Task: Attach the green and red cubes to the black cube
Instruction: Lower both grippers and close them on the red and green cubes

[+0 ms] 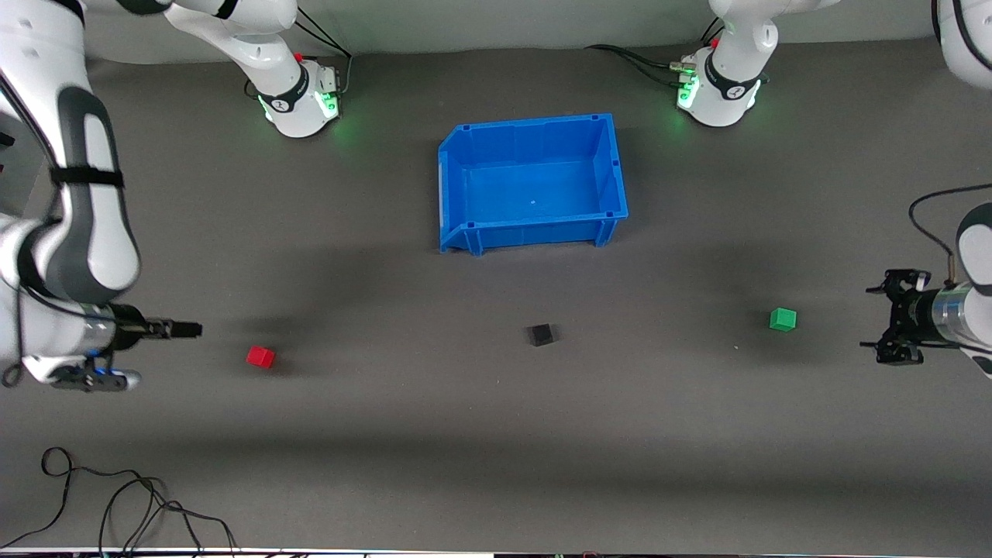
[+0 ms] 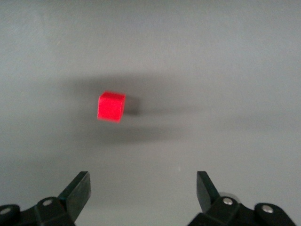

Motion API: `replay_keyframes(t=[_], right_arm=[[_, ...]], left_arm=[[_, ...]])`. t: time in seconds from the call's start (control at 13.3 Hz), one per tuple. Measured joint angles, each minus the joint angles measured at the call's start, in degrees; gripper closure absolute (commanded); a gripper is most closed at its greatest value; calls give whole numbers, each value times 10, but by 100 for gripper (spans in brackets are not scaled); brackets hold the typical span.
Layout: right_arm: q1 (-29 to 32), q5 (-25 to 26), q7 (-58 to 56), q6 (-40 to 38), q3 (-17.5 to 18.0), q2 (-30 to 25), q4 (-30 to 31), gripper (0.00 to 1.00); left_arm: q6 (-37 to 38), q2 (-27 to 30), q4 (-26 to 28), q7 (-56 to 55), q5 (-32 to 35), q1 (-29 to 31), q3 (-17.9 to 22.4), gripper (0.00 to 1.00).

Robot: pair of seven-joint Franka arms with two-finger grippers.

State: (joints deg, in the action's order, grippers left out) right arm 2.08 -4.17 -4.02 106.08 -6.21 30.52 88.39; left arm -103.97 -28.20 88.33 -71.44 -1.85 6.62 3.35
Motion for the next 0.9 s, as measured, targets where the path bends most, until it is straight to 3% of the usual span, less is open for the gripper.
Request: replay_keyframes(t=[0.3, 0.53, 0.9], right_arm=[[-1, -92, 6, 15, 1, 48, -18, 0], [-2, -95, 16, 42, 2, 79, -24, 0], [-5, -99, 60, 80, 7, 123, -32, 0]], left_arm=[[-155, -13, 101, -22, -13, 4, 0, 1], [-219, -19, 166, -22, -14, 5, -1, 4], [-235, -21, 201, -20, -9, -15, -7, 11]])
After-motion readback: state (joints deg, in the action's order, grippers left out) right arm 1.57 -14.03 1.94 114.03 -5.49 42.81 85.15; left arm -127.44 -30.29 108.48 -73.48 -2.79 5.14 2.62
